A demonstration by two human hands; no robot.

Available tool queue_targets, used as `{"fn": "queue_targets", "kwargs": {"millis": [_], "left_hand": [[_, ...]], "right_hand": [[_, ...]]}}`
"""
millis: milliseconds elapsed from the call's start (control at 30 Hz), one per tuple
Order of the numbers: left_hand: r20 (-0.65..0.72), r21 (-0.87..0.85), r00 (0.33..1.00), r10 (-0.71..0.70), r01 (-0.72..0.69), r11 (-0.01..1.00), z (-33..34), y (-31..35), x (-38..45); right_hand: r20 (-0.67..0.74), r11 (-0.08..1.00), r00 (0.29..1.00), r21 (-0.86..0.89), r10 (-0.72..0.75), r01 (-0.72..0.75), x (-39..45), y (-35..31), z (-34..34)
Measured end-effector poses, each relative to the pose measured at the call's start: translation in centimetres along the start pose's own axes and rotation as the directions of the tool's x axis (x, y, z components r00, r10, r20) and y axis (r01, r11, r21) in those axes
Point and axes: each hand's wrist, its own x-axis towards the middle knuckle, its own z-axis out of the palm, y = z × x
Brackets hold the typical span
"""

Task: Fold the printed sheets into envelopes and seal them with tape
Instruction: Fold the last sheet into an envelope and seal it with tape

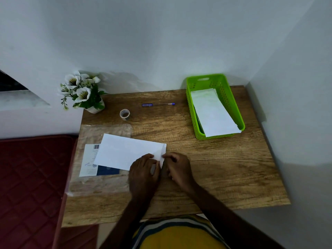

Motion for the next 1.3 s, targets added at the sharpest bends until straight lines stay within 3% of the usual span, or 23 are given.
{"fn": "queue_targets", "kwargs": {"millis": [100,333,533,633,700,767,900,1000,1300], "left_hand": [[-0.050,0.038,0.995,0.081,-0.079,0.996,0.4,-0.7,0.1],[0.046,0.101,0.989,0.139,-0.143,0.985,0.3,-3.4,1.4],[0.100,0.070,0.979,0.178,-0.185,0.980,0.3,-4.3,1.4],[0.083,0.035,0.985,0.153,-0.156,0.987,-0.2,-3.6,1.6],[0.079,0.017,0.986,0.149,-0.151,0.988,-0.4,-3.4,1.6],[0.102,0.017,0.984,0.147,-0.150,0.989,-0.4,-3.4,1.4],[0.160,-0.026,0.979,0.127,-0.125,0.992,-0.4,-3.6,1.2],[0.204,0.002,0.959,0.195,-0.200,0.980,-0.5,-4.1,0.9],[0.303,0.086,0.919,0.251,-0.289,0.954,-0.8,-4.1,0.7]], "right_hand": [[-0.106,0.986,0.990,0.143,0.098,-0.083,-0.4,0.5,-0.5],[0.082,0.973,0.988,0.178,0.131,-0.144,-0.2,0.4,-1.4],[0.052,0.991,0.996,-0.104,-0.077,0.082,0.4,0.8,-0.6],[0.020,0.913,0.973,-0.343,-0.228,0.221,0.3,0.7,0.0],[0.009,0.868,0.966,-0.436,-0.260,0.238,0.5,0.3,0.3],[0.000,0.855,0.973,-0.479,-0.229,0.201,0.8,-0.1,0.3],[-0.006,0.913,0.995,-0.398,-0.099,0.088,1.4,-0.5,0.1],[0.014,0.944,0.999,-0.326,-0.039,0.042,1.9,-0.8,-0.2],[-0.095,0.935,0.995,-0.352,0.007,-0.041,4.4,-2.9,-0.3]]}}
